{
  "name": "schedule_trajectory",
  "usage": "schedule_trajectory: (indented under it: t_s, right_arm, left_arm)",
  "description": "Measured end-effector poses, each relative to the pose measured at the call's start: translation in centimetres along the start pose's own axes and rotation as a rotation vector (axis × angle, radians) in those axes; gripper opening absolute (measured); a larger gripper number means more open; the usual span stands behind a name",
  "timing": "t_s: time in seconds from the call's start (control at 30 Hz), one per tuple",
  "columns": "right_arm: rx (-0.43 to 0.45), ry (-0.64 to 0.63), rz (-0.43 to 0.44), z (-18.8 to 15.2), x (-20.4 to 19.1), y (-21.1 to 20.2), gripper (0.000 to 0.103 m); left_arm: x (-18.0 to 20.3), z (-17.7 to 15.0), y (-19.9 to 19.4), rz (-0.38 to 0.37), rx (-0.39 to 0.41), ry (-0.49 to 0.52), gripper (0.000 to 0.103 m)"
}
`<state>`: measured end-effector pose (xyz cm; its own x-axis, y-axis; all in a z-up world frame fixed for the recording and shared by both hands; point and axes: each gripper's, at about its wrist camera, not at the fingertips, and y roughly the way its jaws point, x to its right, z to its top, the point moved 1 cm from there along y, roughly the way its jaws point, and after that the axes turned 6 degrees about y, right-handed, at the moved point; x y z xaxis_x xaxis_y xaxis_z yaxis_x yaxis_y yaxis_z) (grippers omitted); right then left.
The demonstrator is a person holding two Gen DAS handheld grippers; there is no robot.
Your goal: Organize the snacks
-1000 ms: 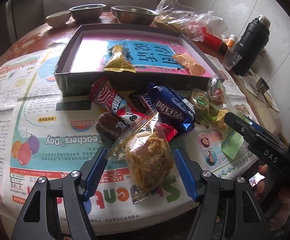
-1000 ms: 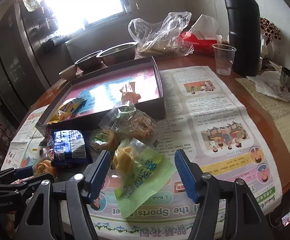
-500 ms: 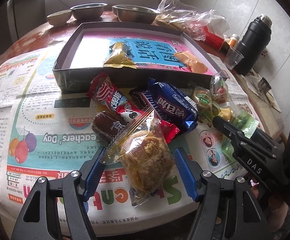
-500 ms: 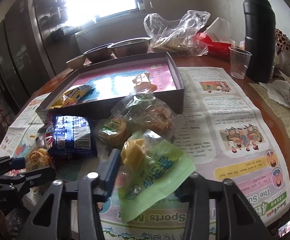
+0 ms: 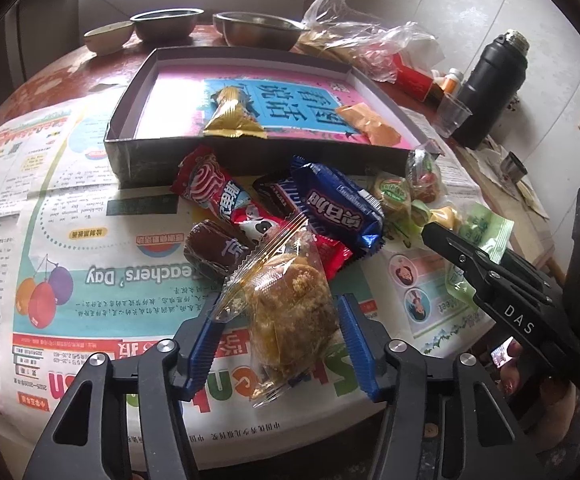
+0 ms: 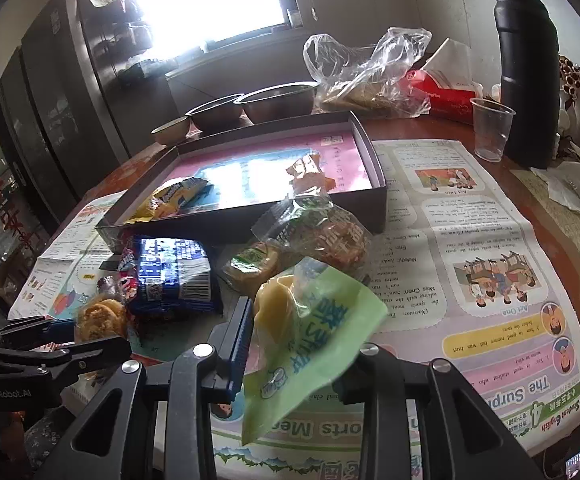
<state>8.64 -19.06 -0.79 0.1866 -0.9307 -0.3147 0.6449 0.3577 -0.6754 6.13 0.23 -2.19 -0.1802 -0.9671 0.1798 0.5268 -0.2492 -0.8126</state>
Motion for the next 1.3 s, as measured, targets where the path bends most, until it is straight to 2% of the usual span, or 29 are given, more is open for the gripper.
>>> schedule_trajectory:
  t_s: [0.13, 0.37, 0.5, 0.87, 1.0, 1.1, 1.3]
  right_arm:
    - [0.002, 0.018, 0.036, 0.2, 0.0, -0.5, 0.033]
    - [-0.016, 0.021, 0.038, 0.2, 0.0, -0.2, 0.033]
    - [-0.025, 0.019, 0.034, 0.1, 0.0, 0.1, 0.033]
    - [-0.036, -0.020, 0.002, -0.4, -0.5, 0.8, 0.034]
    - [-0.033, -0.027, -0.006, -0.6, -0.5, 1.1, 0.033]
    - [-0.028, -0.019, 0.004, -0.6, -0.4, 1.0, 0.033]
    - [-0.005, 0.013, 0.005, -0.2, 0.3, 0.3, 0.033]
  left_arm:
    - [-0.2, 0.3, -0.9, -0.004, 0.026, 0.005, 0.049]
    - [-0.6, 0.5, -0.9, -0.003, 0.020, -0.005, 0.049]
    - [-0.7, 0.4, -0.7, 0.007, 0.012, -0.014, 0.053]
    - [-1.5, -0.2, 0.0, -0.024, -0.005, -0.079, 0.062]
    - [-1.0, -0.3, 0.1, -0.009, 0.001, -0.058, 0.062]
    - [-0.9, -0.3, 0.1, -0.053, 0.004, -0.062, 0.044]
    - [-0.9, -0.1, -0.4, -0.062, 0.019, -0.047, 0.040]
